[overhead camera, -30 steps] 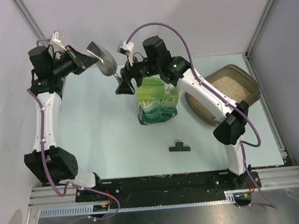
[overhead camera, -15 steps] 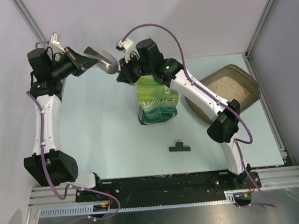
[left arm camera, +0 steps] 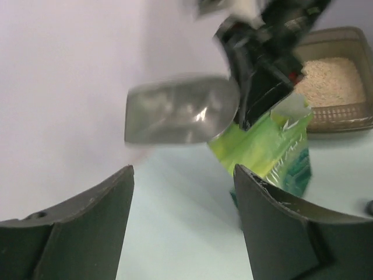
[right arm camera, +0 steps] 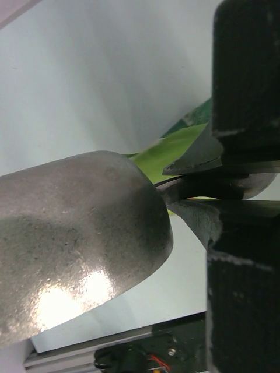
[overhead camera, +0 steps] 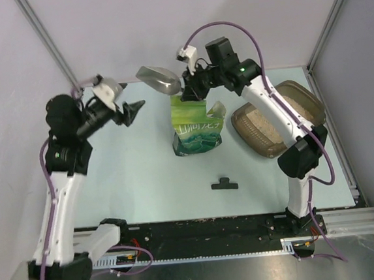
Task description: Fill the litter box with clean litter
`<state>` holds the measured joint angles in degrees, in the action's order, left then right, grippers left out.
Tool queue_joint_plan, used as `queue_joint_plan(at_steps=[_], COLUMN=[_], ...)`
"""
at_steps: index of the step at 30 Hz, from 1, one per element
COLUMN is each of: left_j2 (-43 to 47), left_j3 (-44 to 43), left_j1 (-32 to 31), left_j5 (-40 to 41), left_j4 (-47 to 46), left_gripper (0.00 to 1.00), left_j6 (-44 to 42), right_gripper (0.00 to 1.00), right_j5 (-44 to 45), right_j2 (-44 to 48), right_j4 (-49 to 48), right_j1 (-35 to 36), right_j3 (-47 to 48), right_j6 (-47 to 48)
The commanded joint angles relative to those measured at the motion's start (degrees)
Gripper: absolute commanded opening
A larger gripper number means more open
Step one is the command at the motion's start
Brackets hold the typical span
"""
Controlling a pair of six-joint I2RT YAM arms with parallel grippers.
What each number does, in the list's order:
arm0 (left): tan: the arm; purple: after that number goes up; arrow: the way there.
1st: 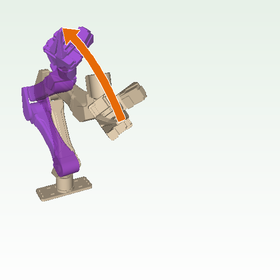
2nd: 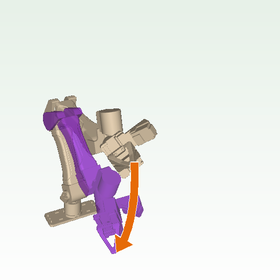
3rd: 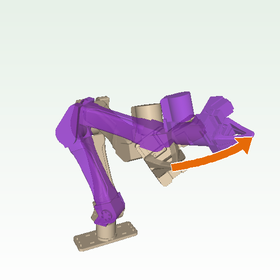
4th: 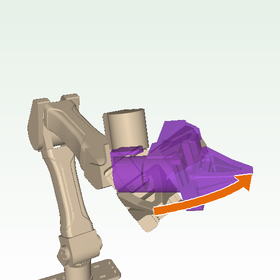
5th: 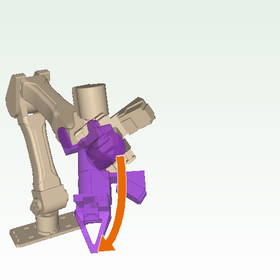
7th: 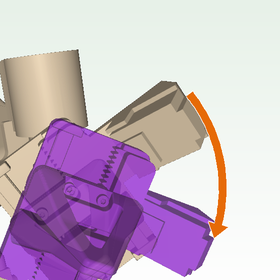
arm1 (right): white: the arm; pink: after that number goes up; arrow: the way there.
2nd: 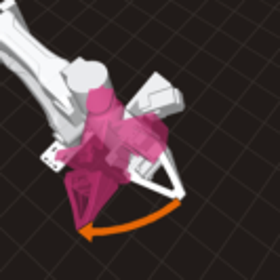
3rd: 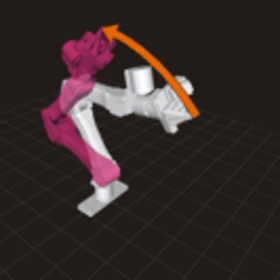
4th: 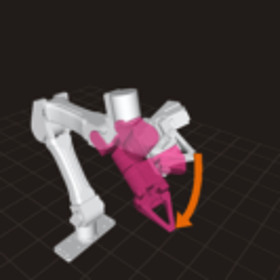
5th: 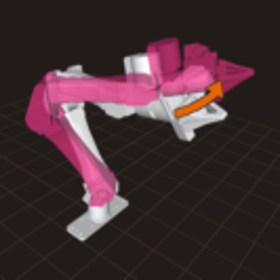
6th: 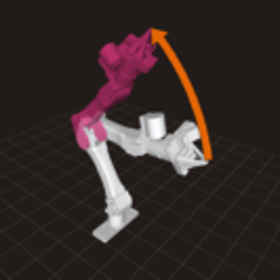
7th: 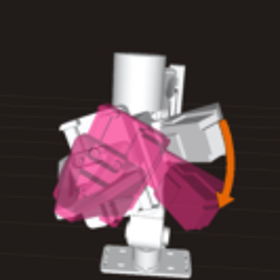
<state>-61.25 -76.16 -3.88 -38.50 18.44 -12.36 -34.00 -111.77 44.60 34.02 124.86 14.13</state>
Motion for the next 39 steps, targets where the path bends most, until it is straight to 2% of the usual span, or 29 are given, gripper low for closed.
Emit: queue_joint_plan(at_steps=[1, 2, 7, 8, 14, 19, 22, 23, 24, 25, 26, 28, 29, 30, 31, 32, 34, 35, 36, 37, 39], left_j2=[5.18, 5.01, 2.9, 2.55, -1.85, -4.05, -4.31, -4.49, -4.4, -4.57, -4.84, -5.19, -5.45, -5.72, -5.72, -5.63, -5.37, -5.19, -5.1, -5.28, -6.33], left_j3=[2.16, 1.98, 1.28, 1.89, 2.5, 3.56, 4.18, 4.53, 4.7, 4.97, 5.06, 4.8, 4.1, 3.66, 3.22, 2.86, 2.07, 1.72, 1.28, 0.32, -0.74], left_j1=[-11.11, -12.72, -21.32, -22.39, -28.55, -30.4, -30.66, -30.75, -30.84, -30.75, -30.66, -30.23, -29.96, -29.52, -28.65, -28.29, -27.5, -27.24, -27.06, -26.88, -26.88], left_j5=[9.47, 10.63, 15.37, 15.91, 21.62, 24.09, 24.7, 25.05, 25.84, 26.28, 26.98, 28.73, 29.01, 29.18, 29.45, 29.54, 28.75, 28.22, 27.26, 26.47, 23.66], left_j4=[-2.35, -2.35, -2.26, -2.26, -2.44, -2.0, -1.83, -1.83, -1.74, -1.82, -1.82, -1.91, -1.83, -1.83, -1.74, -1.82, -1.91, -1.91, -1.91, -1.91, -1.83], left_gripper=[0.74, 0.74, 0.74, 0.74, 0.65, 0.54, 0.38, 0.26, 0.2, 0.13, 0.0, 0.0, 0.0, 0.0, 0.0, 0.0, 0.0, 0.0, 0.0, 0.0, 0.0], left_j6=[-39.02, -44.97, -58.54, -63.61, -75.15, -79.83, -80.45, -80.37, -80.28, -79.32, -78.09, -71.19, -67.48, -63.7, -56.18, -52.63, -43.07, -40.23, -37.68, -33.39, -30.11], right_gripper=[0.0, 0.0, 0.0, 0.0, 0.0, 0.0, 0.0, 0.0, 0.0, 0.03, 0.22, 0.44, 0.59, 0.63, 0.65, 0.68, 0.7, 0.75, 0.78, 0.79, 0.81], right_j5=[-2.92, -2.31, -0.46, 0.24, 2.18, 3.67, 4.46, 4.55, 4.82, 4.91, 4.99, 3.34, 1.5, -0.96, -8.2, -12.1, -18.88, -19.78, -20.92, -24.76, -28.39], right_j2=[6.38, 6.73, 8.75, 9.02, 10.42, 11.48, 12.27, 12.27, 12.53, 12.54, 12.54, 12.89, 13.06, 13.33, 14.2, 14.64, 16.74, 17.63, 18.85, 19.82, 21.32], right_j4=[7.07, 7.08, 5.68, 5.59, 5.5, 5.5, 5.32, 5.15, 4.97, 4.88, 4.88, 4.1, 3.66, 1.91, 0.59, -1.42, -9.94, -13.62, -21.93, -26.36, -37.06], right_j1=[0.78, 0.87, 1.92, 2.54, 4.56, 5.09, 5.09, 5.09, 4.83, 4.57, 4.13, 0.46, -1.39, -3.41, -8.65, -10.97, -17.2, -19.06, -20.73, -21.97, -24.61], right_j3=[-1.1, -1.72, -5.5, -5.76, -5.85, -6.12, -6.91, -7.52, -7.7, -7.7, -7.44, -5.34, -4.46, -3.14, -3.04, -3.39, -6.54, -8.99, -11.45, -17.05, -21.04], right_j6=[5.64, 5.73, 5.11, 5.47, 7.05, 7.75, 8.02, 8.02, 7.84, 7.76, 7.67, 5.74, 4.6, 1.98, 0.04, -2.24, -11.99, -15.24, -19.62, -26.63, -33.7])
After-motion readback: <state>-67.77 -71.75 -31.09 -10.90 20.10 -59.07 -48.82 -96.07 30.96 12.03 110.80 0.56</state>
